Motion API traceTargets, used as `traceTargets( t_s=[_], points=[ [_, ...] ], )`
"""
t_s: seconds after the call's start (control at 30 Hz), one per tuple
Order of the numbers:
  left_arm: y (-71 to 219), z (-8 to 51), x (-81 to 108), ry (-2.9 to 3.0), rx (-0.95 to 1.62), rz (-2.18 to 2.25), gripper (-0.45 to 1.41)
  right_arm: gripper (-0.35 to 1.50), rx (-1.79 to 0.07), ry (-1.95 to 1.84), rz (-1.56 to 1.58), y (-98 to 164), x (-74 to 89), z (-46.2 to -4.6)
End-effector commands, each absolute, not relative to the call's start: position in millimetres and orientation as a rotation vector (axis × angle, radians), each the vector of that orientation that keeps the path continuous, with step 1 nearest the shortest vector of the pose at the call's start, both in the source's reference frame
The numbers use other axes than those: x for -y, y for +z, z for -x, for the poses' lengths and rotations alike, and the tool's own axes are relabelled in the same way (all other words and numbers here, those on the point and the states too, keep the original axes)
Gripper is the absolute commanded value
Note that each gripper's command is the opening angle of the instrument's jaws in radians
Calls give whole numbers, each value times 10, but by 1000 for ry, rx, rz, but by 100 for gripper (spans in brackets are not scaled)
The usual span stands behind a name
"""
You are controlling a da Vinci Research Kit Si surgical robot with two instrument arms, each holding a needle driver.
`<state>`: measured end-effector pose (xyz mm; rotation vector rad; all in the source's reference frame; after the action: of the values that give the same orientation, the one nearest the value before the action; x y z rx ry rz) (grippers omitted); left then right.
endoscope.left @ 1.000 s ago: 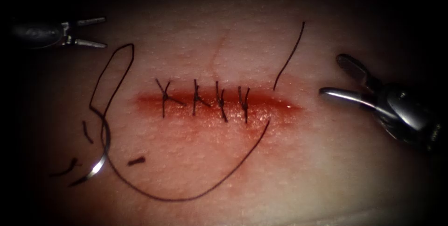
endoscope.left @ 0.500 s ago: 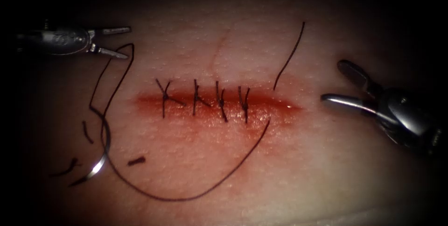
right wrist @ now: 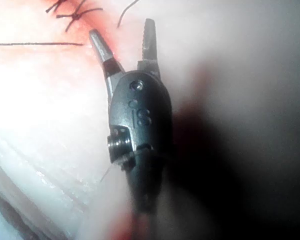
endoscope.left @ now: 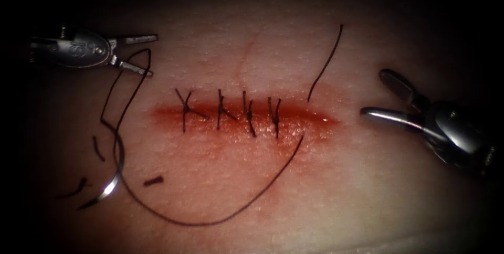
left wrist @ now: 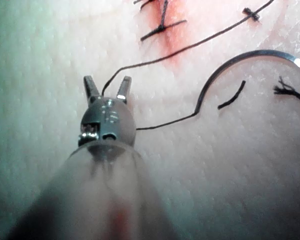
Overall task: Wound Closure
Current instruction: Grab a long length of suture into the left hand, then loop the suture two times around the right tool counter-clockwise using the left gripper.
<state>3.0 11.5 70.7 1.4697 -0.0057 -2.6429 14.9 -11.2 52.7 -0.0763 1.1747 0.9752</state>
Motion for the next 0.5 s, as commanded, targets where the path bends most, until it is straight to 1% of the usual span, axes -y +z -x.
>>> traceTargets(
  t_s=[0.03,0.17,0.3,0.33,0.43,0.47,0.5],
  points=[
    [714,-23,-122,-2637,-6,-1464,-45,143,-1177,975,75,533,115,-156],
    [712,-23,-123,-2645,-109,-1455,-45,145,-1165,985,54,530,117,-155],
    [698,-29,-118,-2638,-152,-1488,-45,145,-1183,963,11,520,119,-156],
    [677,-33,-119,-2653,-147,-1539,-45,143,-1162,855,31,506,122,-163],
    [659,-34,-120,-2666,-143,-1578,-45,140,-1116,757,52,495,123,-170],
    [638,-31,-120,-2673,-153,-1618,-45,98,-1090,668,37,482,125,-180],
    [629,-30,-121,-2686,-157,-1636,-45,78,-1081,654,28,477,126,-185]
  ],
)
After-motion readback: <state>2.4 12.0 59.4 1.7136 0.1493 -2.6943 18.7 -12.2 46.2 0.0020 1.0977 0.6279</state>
